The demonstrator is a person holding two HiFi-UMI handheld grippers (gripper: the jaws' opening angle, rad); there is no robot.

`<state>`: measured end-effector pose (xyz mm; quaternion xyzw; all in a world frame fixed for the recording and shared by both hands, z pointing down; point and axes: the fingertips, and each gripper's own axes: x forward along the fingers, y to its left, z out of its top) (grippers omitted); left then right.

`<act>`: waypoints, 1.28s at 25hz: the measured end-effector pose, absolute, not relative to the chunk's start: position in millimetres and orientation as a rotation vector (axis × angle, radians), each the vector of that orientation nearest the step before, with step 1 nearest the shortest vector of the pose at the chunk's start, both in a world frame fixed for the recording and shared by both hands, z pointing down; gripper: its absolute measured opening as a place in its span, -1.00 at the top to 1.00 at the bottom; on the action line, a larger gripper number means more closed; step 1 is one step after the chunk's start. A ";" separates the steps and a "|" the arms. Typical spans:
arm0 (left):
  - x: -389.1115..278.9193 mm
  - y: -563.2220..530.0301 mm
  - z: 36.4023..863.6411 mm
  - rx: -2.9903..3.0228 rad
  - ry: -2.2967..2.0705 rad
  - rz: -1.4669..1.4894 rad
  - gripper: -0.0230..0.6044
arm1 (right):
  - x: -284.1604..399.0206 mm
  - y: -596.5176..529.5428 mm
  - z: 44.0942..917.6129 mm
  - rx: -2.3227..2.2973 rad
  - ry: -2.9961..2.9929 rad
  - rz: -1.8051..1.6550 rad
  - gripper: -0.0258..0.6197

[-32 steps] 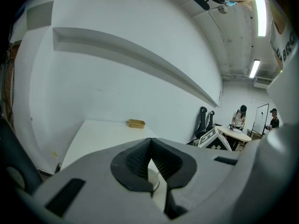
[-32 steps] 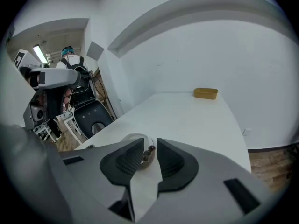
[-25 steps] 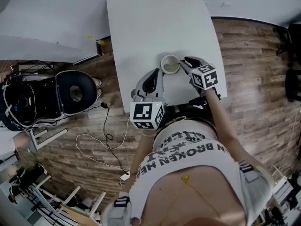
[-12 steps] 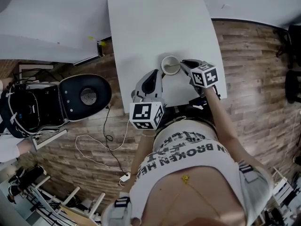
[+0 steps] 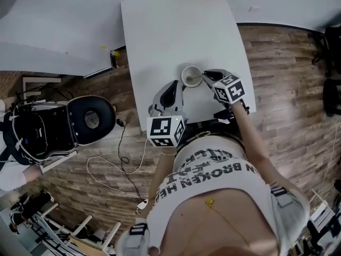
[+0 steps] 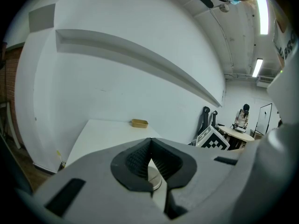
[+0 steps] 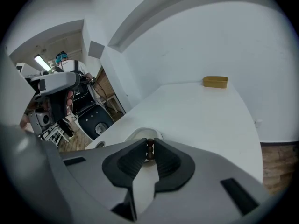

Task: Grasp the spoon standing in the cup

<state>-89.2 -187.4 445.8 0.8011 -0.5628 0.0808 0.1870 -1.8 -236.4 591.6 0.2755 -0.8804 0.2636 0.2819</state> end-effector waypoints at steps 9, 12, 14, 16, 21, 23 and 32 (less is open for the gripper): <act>-85.4 -193.4 448.8 2.266 -1.576 0.227 0.94 | -3.6 -237.4 575.1 0.700 -2.408 0.619 0.77; -81.7 -193.7 451.3 2.272 -1.572 0.228 0.94 | -0.2 -237.3 567.7 0.706 -2.438 0.607 0.77; -78.8 -194.0 453.2 2.275 -1.571 0.228 0.94 | 2.9 -237.8 562.0 0.713 -2.461 0.596 0.77; -77.0 -194.5 453.8 2.277 -1.569 0.228 0.94 | 4.4 -238.6 553.1 0.722 -2.491 0.584 0.78; -80.5 -196.1 448.6 2.279 -1.565 0.226 0.94 | 0.7 -241.0 517.0 0.745 -2.562 0.542 0.78; -79.4 -197.3 448.9 2.281 -1.563 0.226 0.94 | 2.1 -242.2 503.6 0.755 -2.587 0.519 0.78; -76.9 -206.3 442.3 2.303 -1.554 0.219 0.94 | 8.9 -248.9 446.7 0.828 -2.689 0.463 0.78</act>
